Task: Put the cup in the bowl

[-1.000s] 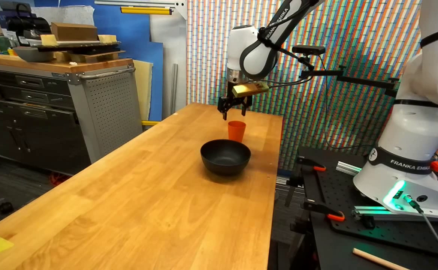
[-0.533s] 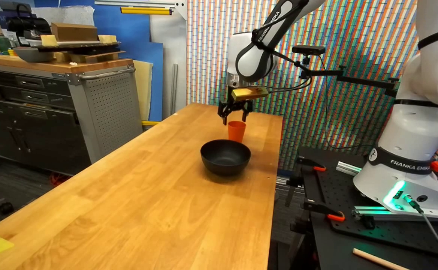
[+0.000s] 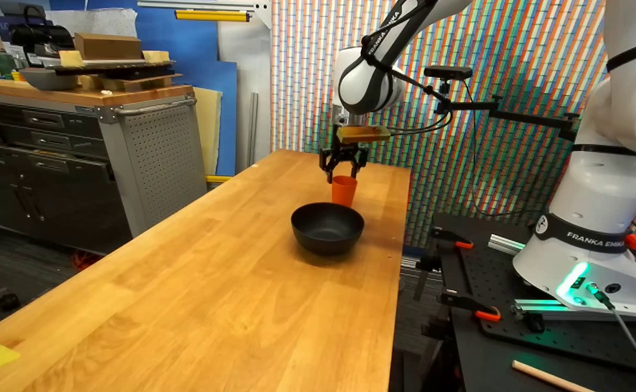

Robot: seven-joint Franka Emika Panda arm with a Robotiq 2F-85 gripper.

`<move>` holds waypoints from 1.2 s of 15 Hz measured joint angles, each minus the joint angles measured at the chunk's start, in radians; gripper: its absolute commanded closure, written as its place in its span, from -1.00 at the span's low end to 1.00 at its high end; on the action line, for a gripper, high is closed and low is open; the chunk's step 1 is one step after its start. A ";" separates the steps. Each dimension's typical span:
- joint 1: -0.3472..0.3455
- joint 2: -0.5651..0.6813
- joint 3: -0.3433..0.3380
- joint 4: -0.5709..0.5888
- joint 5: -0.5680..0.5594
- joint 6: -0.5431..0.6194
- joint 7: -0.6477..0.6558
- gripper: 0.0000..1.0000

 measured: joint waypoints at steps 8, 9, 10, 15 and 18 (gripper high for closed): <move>0.049 -0.108 -0.001 -0.009 -0.012 -0.088 0.005 -0.06; 0.066 -0.145 0.000 -0.018 -0.032 -0.105 0.011 -0.06; 0.083 -0.183 0.003 -0.028 -0.057 -0.125 0.020 -0.06; 0.133 -0.361 0.083 -0.122 -0.106 -0.228 0.058 -0.06; 0.146 -0.403 0.151 -0.187 -0.101 -0.248 0.068 -0.06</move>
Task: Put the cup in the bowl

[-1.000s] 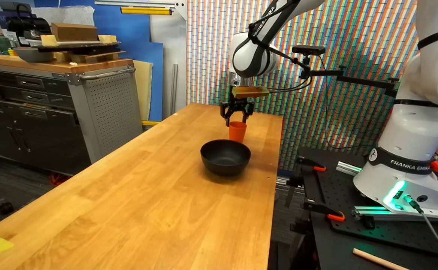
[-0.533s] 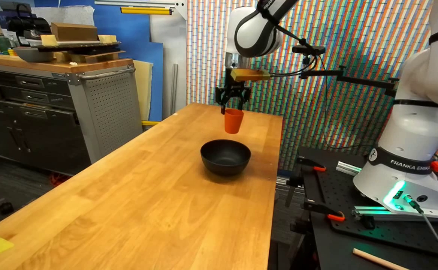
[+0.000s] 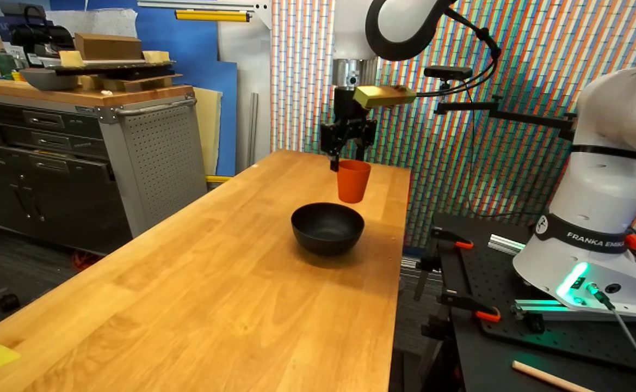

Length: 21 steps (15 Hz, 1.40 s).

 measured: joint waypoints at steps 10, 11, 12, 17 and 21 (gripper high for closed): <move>0.066 0.029 0.113 -0.091 0.061 0.149 -0.023 -0.06; 0.066 0.037 0.114 -0.089 0.061 0.174 -0.033 -0.06; 0.066 0.045 0.113 -0.087 0.061 0.198 -0.045 -0.06; 0.052 0.095 0.088 -0.056 0.023 0.271 -0.085 -0.06; 0.038 0.144 0.048 -0.032 -0.008 0.283 -0.100 -0.90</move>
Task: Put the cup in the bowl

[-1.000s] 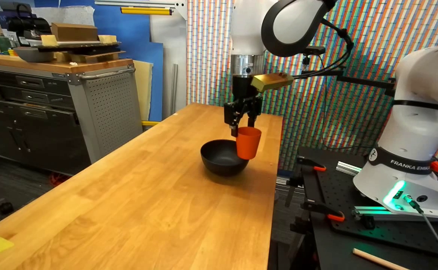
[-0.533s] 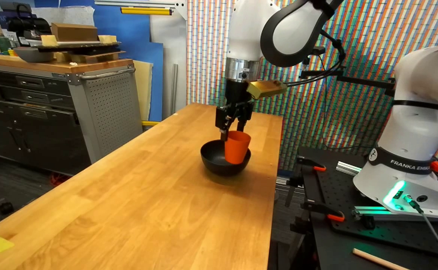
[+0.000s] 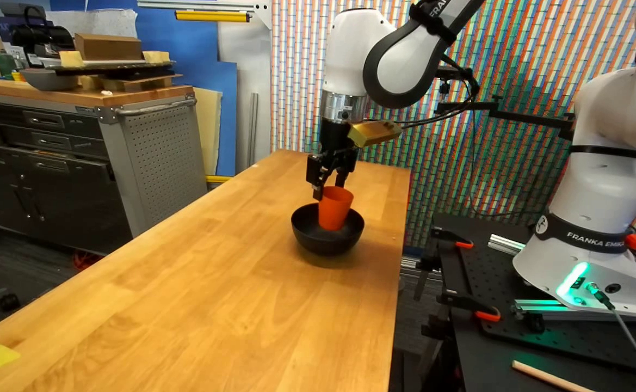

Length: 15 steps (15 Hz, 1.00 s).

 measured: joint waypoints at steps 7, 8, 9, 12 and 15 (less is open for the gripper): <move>-0.003 0.105 -0.035 0.030 -0.005 0.000 -0.011 -1.00; -0.003 0.114 -0.035 0.033 0.001 -0.001 -0.012 -1.00; -0.002 0.121 -0.035 0.035 0.007 -0.001 -0.013 -1.00; 0.003 0.120 -0.033 0.040 0.022 -0.008 -0.017 -1.00; 0.013 0.093 -0.032 0.045 0.022 -0.011 -0.017 -1.00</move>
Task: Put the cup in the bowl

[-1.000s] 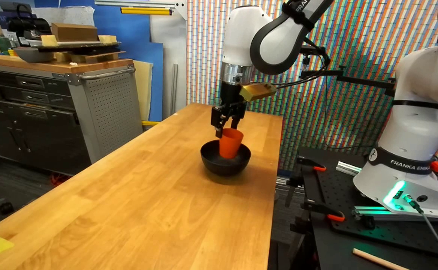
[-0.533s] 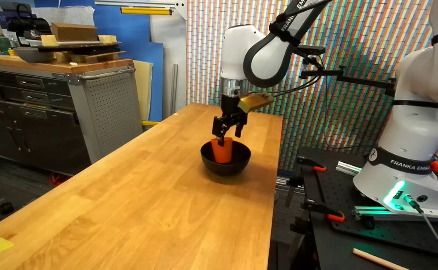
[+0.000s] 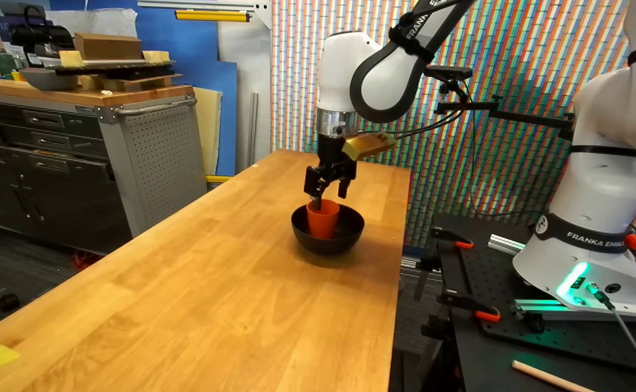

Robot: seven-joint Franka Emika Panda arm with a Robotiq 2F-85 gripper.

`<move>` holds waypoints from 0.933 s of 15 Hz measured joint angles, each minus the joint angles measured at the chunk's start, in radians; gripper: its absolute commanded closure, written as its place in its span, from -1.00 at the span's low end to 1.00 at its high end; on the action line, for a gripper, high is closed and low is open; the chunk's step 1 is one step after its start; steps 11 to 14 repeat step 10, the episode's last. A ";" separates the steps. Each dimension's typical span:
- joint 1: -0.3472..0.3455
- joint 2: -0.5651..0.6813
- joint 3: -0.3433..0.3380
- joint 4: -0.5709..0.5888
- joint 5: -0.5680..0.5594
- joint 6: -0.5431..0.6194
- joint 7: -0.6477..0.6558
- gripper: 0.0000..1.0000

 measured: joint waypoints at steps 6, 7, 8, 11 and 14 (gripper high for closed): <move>0.026 -0.156 0.031 -0.004 -0.001 -0.081 0.000 -1.00; 0.028 -0.197 0.043 -0.004 -0.001 -0.111 0.000 -1.00; 0.028 -0.241 0.054 -0.003 -0.001 -0.149 0.000 -1.00; 0.028 -0.329 0.071 -0.001 -0.002 -0.252 -0.001 -1.00; 0.028 -0.329 0.071 -0.001 -0.002 -0.252 -0.001 -1.00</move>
